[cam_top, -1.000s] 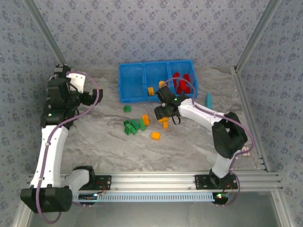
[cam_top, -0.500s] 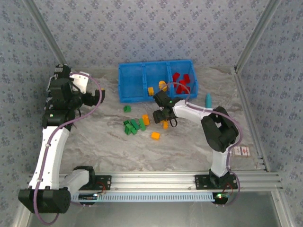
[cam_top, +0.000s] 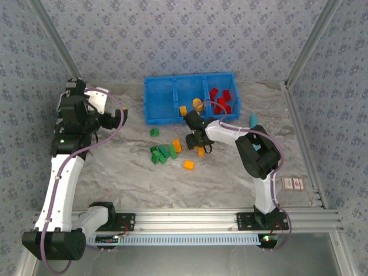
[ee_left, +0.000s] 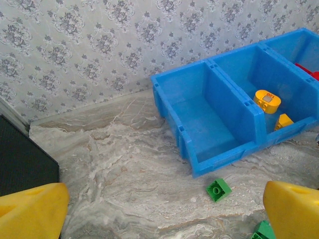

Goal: Sort the legos into containers by color
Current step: Pick up the lego from the center of the table.

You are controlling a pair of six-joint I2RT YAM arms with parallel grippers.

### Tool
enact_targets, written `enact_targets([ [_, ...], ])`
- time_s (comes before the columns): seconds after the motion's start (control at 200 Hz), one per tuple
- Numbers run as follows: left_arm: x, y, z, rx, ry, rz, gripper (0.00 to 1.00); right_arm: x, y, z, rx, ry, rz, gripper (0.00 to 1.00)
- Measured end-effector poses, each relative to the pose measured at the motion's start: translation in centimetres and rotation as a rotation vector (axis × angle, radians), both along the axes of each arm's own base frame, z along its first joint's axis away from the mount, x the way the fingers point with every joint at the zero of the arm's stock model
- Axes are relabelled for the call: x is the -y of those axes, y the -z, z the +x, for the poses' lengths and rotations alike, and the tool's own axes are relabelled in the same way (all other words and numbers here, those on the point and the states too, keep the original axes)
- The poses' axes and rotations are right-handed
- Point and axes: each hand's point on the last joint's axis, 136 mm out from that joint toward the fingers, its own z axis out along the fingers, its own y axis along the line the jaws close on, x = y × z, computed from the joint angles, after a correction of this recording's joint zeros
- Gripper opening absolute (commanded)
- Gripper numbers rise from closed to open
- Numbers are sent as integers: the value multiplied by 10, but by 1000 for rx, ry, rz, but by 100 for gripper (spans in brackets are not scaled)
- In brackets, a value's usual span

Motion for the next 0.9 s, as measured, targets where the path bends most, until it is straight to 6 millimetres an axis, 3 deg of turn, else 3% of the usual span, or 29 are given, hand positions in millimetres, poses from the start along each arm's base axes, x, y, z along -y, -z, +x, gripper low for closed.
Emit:
enact_targets([
  [0.325,0,0,0,0,0,0,100,0,-1,1,1,10,5,55],
  [0.655,-1,0,0,2,-2,9,100,6,-5,-3,-20,25,-28,52],
  [0.77,-2,2,1,-2,-6,15,100,5,-20,3,-10,22,-37,51],
  [0.9,-3,2,2,-2,-12,22,100,-7,-54,25,53,9,-2,51],
])
